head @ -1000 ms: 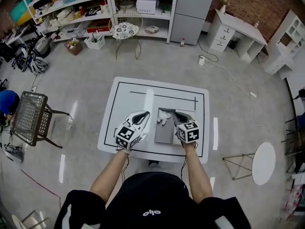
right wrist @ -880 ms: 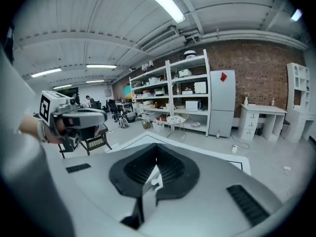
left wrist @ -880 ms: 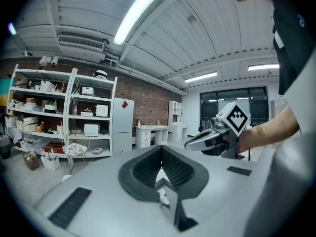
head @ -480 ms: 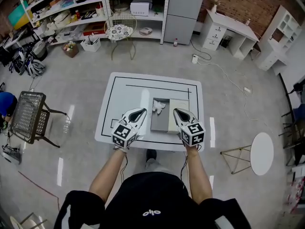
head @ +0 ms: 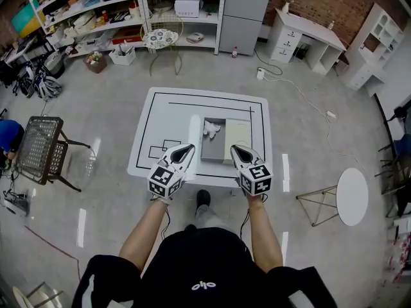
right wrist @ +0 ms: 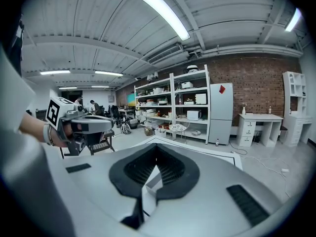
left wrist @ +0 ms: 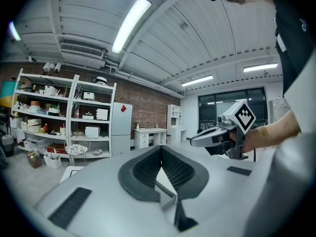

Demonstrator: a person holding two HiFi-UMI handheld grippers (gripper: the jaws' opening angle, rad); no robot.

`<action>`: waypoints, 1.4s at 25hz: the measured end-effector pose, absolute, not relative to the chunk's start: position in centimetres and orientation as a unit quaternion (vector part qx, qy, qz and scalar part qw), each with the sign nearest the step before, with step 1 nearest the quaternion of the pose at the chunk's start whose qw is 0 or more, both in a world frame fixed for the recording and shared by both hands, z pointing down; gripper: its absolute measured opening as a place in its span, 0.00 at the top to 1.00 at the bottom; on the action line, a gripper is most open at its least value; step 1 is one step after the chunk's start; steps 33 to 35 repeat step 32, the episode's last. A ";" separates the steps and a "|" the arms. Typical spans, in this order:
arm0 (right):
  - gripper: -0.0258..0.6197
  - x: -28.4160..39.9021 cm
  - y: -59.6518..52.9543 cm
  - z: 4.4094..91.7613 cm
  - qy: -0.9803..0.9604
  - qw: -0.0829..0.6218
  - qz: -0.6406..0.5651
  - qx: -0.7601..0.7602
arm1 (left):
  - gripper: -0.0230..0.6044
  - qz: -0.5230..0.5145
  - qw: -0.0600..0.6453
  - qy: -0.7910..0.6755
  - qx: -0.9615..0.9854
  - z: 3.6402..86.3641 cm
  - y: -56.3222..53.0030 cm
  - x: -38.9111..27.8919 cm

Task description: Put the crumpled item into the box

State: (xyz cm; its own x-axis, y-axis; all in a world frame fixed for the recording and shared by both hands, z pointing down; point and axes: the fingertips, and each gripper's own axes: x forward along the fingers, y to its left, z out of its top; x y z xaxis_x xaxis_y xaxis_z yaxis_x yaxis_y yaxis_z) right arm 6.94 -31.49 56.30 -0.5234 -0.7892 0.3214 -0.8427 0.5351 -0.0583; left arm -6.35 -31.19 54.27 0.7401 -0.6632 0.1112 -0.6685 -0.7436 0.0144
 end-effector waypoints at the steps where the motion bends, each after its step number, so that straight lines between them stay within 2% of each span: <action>1: 0.95 7.0 -31.1 56.4 -0.866 0.130 0.104 0.472 | 0.95 0.050 0.026 -0.357 0.932 54.2 -30.9 -6.4; 35: 0.95 7.0 -29.4 56.5 -0.861 0.132 0.098 0.481 | 0.95 0.045 0.013 -0.352 0.935 53.5 -29.1 -7.3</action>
